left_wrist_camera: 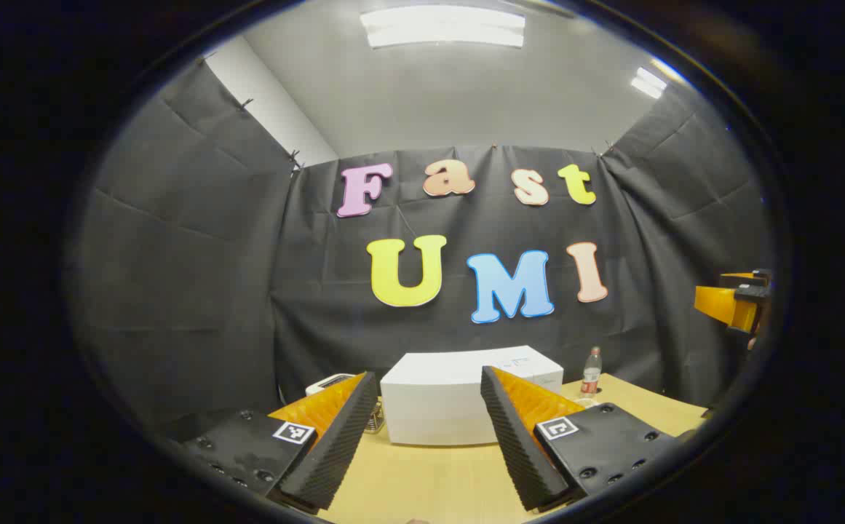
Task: Open the microwave oven with the left hand, put the food in, and close the microwave oven.
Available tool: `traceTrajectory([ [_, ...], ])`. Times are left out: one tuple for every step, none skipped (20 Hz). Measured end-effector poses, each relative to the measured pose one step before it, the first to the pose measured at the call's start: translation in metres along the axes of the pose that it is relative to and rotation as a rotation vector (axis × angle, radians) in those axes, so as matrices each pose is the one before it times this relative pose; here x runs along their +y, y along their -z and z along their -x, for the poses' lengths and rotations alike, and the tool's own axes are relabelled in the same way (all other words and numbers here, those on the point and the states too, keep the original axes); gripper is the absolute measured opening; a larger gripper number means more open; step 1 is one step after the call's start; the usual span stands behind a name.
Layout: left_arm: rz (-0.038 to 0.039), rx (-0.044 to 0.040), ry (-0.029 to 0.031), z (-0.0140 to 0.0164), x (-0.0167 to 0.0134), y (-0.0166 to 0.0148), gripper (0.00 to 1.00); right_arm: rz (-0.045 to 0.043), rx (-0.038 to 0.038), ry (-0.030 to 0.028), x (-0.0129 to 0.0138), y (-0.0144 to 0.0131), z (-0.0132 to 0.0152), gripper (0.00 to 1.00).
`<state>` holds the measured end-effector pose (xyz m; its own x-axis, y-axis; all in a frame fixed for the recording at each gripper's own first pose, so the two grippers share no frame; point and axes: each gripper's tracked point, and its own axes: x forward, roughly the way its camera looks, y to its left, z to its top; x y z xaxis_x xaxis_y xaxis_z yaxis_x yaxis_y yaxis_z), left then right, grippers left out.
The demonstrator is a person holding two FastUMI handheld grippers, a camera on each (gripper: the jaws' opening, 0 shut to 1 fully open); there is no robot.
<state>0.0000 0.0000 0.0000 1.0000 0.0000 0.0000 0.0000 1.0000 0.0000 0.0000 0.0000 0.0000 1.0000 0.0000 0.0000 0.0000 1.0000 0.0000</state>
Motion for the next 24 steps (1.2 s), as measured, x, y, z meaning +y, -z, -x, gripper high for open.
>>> traceTrajectory([
  [0.00123, -0.00162, -0.00116, 0.00214, -0.00224, 0.00028, 0.95, -0.00001, 0.00038, -0.00183, -0.00110, -0.00032, 0.00055, 0.96],
  [0.00375, -0.00240, 0.00138, 0.00067, -0.00266, -0.00152, 0.95, -0.00020, -0.00093, -0.00072, -0.00175, -0.00063, 0.00011, 0.96],
  [0.00319, -0.00269, 0.00130, 0.00269, -0.00208, -0.00121, 0.92, -0.00001, -0.00090, -0.00051, -0.00166, 0.00025, -0.00009, 0.96],
  [0.00020, -0.00111, -0.00041, 0.00073, -0.00162, -0.00114, 0.95, -0.00055, -0.00047, -0.00233, -0.00105, -0.00017, 0.00027, 0.96],
  [-0.00249, -0.00147, -0.00017, -0.00055, -0.00121, -0.00175, 0.92, -0.00011, 0.00040, -0.00342, -0.00030, 0.00117, 0.00015, 0.96],
  [-0.00442, -0.00227, -0.00033, -0.00031, -0.00049, -0.00134, 0.92, -0.00132, 0.00077, -0.00413, -0.00048, 0.00111, 0.00031, 0.96],
  [-0.00563, -0.00008, 0.00067, 0.00128, -0.00142, 0.00019, 0.95, -0.00198, 0.00186, -0.00723, 0.00059, 0.00100, -0.00097, 0.96],
  [-0.00286, -0.00089, 0.00296, -0.00162, -0.00196, -0.00297, 0.93, -0.00118, 0.00088, -0.00817, 0.00031, 0.00022, -0.00088, 0.96],
  [-0.00058, 0.00127, 0.00053, -0.00028, -0.00369, 0.00023, 0.92, 0.00069, -0.00461, -0.00399, -0.00160, -0.00072, -0.00140, 0.96],
  [0.00064, 0.00200, -0.00242, -0.00096, -0.00145, -0.00200, 0.92, -0.00053, -0.00527, -0.00268, -0.00229, -0.00129, -0.00131, 0.96],
  [0.00250, 0.00121, -0.00330, -0.00102, -0.00212, 0.00104, 0.92, -0.00554, -0.00326, -0.00373, -0.00125, 0.00089, -0.00095, 0.96],
  [0.00400, 0.00004, -0.00353, 0.00005, -0.00303, -0.00031, 0.92, -0.00831, -0.00024, -0.00485, -0.00162, 0.00091, -0.00078, 0.96],
  [0.00283, -0.00216, -0.00010, -0.00125, -0.00468, -0.00196, 0.92, -0.00647, 0.00085, -0.00460, -0.00133, 0.00219, -0.00060, 0.96],
  [-0.00166, -0.00344, -0.00046, -0.00161, -0.00428, -0.00184, 0.92, -0.00271, 0.00226, -0.00306, -0.00237, 0.00153, -0.00104, 0.96],
  [-0.00509, -0.00191, -0.00281, -0.00128, -0.00267, 0.00009, 0.92, -0.00252, 0.00354, -0.00486, -0.00230, 0.00250, -0.00039, 0.96],
  [-0.00426, -0.00050, -0.00103, -0.00010, -0.00444, 0.00060, 0.98, -0.00480, 0.00247, -0.00724, -0.00195, 0.00175, -0.00035, 0.96],
  [-0.00371, -0.00154, -0.00340, -0.00228, -0.00476, 0.00033, 0.98, -0.00627, 0.00327, -0.00782, -0.00265, 0.00229, -0.00072, 0.96],
  [-0.00339, -0.00243, -0.00355, -0.00129, -0.00339, -0.00036, 0.98, -0.00743, 0.00382, -0.00729, -0.00187, 0.00109, -0.00066, 0.96],
  [-0.00322, -0.00044, -0.00200, -0.00137, -0.00444, 0.00284, 0.98, -0.00791, 0.00125, -0.00627, -0.00239, 0.00139, -0.00068, 0.96],
  [-0.00249, -0.00007, -0.00009, -0.00310, -0.00516, 0.00175, 0.98, -0.00742, -0.00205, -0.00199, -0.00319, -0.00011, -0.00051, 0.96],
  [0.00029, 0.00232, 0.00468, -0.00422, -0.00660, 0.00257, 0.98, -0.00560, -0.00207, 0.00284, -0.00346, 0.00021, -0.00100, 0.96],
  [0.00332, 0.00491, 0.00858, -0.00465, -0.00636, 0.00251, 0.98, -0.00500, -0.00091, 0.00639, -0.00356, -0.00036, 0.00006, 0.96],
  [0.00458, 0.00244, 0.00800, -0.00502, -0.00395, 0.00340, 0.98, -0.00365, 0.00214, 0.00902, -0.00300, 0.00064, -0.00064, 0.96],
  [0.00295, 0.00070, 0.00707, -0.00787, -0.00334, 0.00185, 0.99, -0.00309, 0.00531, 0.00995, -0.00284, 0.00073, -0.00060, 0.96],
])
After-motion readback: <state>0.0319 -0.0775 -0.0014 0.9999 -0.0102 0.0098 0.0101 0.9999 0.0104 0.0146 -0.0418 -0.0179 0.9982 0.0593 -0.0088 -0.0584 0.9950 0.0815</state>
